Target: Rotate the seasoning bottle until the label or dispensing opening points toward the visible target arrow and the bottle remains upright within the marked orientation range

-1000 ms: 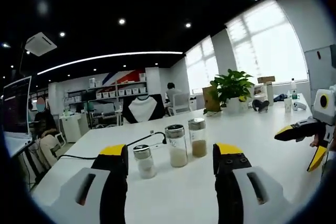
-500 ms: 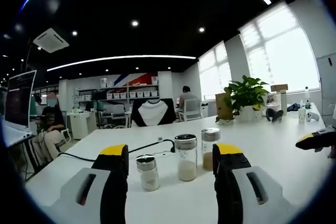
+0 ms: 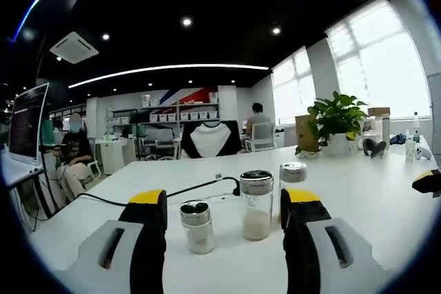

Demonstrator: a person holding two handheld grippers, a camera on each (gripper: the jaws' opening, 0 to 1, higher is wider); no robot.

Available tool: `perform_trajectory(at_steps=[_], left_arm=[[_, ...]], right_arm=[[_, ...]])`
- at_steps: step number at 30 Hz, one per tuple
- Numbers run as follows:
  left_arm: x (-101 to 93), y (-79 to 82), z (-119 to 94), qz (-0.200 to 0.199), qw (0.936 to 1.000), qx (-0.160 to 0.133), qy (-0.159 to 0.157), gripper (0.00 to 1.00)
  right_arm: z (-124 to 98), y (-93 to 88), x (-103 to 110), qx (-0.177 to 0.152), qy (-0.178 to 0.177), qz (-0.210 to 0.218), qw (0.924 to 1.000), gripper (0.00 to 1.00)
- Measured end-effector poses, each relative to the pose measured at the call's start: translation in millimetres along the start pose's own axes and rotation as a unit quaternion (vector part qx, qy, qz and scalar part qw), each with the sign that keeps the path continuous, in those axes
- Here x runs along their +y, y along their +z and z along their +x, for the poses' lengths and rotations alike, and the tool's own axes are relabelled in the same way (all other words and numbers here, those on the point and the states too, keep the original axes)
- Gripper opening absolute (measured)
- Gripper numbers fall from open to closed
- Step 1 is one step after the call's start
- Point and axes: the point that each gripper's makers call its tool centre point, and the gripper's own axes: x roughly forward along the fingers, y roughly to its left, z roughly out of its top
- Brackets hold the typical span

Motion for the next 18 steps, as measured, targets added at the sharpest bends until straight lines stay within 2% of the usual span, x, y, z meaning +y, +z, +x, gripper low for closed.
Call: perform_trajectory(at_steps=[5,7,9,12,16,18], left_arm=[[8.9,-8.3,7,-0.007,0.9995,0.005,0.03,0.74],[12.6,-10.4,10,-0.016,0.9988,-0.001,0.046,0.73],[18.2,-12.2,12,-0.007,0.9977,-0.004,0.068,0.7],[19.2,-13.3,15,-0.005,0.9969,-0.014,0.078,0.7],[23.8,-21.4,24,0.009,0.9958,-0.001,0.091,0.67],[24.9,-28.0,30,0.0,0.9959,0.011,0.09,0.67]], right_arm=[[-1,-1.6,-2,0.001,-0.005,0.003,1.0,0.97],[-1,-3.2,-2,0.003,-0.005,0.004,1.0,0.97],[-1,-3.9,-3,0.004,-0.007,0.006,1.0,0.97],[-3,-3.8,-5,0.003,-0.013,0.006,0.9999,0.97],[-5,-3.7,-9,0.002,-0.024,0.003,0.9997,0.99],[-5,-5.9,-11,0.007,-0.03,-0.003,0.9995,0.99]])
